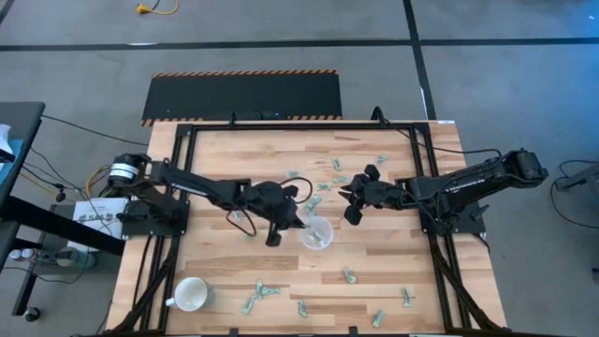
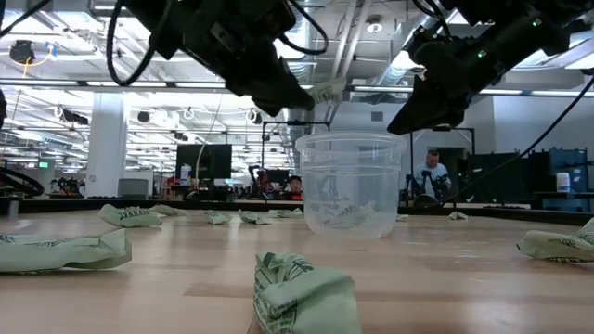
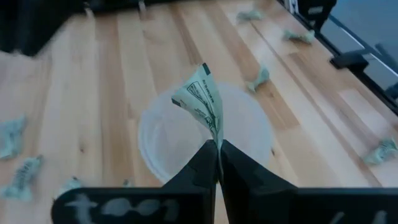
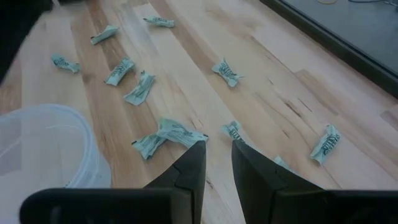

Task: Pick and place Stevia / Truvia into bins
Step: Put the stevia packet into the transparent container

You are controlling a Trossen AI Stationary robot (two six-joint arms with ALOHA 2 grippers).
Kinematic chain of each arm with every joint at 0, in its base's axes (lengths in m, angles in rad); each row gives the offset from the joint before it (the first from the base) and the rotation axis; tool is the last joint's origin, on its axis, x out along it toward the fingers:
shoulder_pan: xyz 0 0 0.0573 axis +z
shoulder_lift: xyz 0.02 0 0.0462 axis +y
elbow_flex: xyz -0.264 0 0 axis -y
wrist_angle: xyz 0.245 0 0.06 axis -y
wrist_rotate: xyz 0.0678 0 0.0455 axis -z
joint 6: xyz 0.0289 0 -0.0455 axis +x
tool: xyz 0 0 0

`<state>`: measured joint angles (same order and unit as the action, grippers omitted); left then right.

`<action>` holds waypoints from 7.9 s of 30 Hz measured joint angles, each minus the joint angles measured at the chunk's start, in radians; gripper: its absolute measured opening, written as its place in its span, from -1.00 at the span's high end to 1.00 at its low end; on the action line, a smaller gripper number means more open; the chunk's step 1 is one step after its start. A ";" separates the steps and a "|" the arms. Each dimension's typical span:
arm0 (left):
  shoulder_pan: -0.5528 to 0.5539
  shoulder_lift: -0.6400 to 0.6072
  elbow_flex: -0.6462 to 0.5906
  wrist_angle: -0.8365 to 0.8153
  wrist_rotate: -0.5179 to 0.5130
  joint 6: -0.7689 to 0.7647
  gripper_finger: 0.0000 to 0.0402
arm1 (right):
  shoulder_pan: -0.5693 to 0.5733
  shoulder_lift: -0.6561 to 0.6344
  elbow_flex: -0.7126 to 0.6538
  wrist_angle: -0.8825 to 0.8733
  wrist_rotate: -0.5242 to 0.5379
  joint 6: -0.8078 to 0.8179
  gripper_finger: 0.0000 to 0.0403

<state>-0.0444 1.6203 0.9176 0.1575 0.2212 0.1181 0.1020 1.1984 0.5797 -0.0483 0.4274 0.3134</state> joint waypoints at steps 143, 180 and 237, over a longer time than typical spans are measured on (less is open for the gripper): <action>0.315 -0.625 -0.400 -0.576 -0.547 -0.342 0.32 | 0.084 0.441 0.636 -0.556 -0.264 -0.096 0.97; 0.418 -0.334 -0.399 -0.448 -0.427 -0.340 0.32 | 0.114 0.436 0.635 -0.731 -0.110 0.001 0.55; 0.208 -0.212 -0.082 -0.274 -0.126 -0.166 0.99 | 0.061 0.407 0.560 -1.015 0.174 0.161 0.65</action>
<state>0.1635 1.4078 0.8358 -0.1160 0.0950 -0.0478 0.1635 1.6054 1.1400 -1.0630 0.6010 0.4740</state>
